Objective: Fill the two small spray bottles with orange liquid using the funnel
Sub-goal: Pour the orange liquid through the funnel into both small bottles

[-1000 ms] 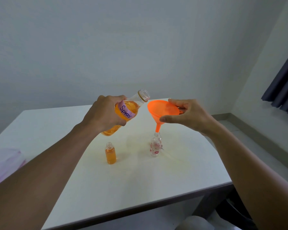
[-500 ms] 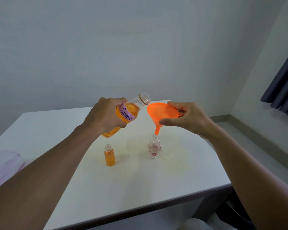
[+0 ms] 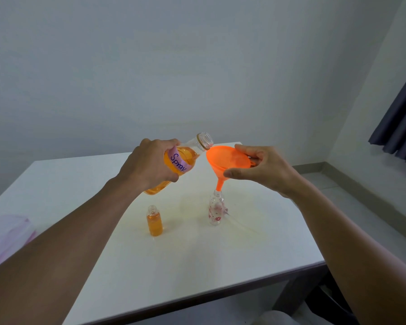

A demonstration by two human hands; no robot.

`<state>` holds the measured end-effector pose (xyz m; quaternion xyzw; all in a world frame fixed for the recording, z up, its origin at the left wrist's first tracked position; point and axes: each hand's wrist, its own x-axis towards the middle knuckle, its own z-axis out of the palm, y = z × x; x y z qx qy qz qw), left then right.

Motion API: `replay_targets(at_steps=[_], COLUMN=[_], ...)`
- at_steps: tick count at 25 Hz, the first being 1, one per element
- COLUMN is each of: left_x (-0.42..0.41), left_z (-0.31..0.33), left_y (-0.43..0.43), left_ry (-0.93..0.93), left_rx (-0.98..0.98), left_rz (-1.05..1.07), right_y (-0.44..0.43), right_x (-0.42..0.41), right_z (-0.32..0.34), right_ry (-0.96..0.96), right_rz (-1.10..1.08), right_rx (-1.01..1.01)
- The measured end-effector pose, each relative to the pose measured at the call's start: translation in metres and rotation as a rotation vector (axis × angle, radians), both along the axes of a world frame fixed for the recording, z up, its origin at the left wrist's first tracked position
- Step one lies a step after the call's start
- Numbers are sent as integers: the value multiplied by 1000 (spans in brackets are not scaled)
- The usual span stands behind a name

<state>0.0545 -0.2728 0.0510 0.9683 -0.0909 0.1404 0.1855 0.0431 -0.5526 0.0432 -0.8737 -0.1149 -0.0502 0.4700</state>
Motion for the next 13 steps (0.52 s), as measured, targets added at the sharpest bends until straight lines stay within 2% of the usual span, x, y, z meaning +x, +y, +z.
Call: replay_targets(at_steps=[13], left_x=[1], left_z=[-1], left_y=[1], left_ry=[-3], left_rx=[-17], left_rz=[-9], right_y=[-1], right_x=[1], right_z=[-3], right_ry=[6], right_rz=[20], right_rx=[-27])
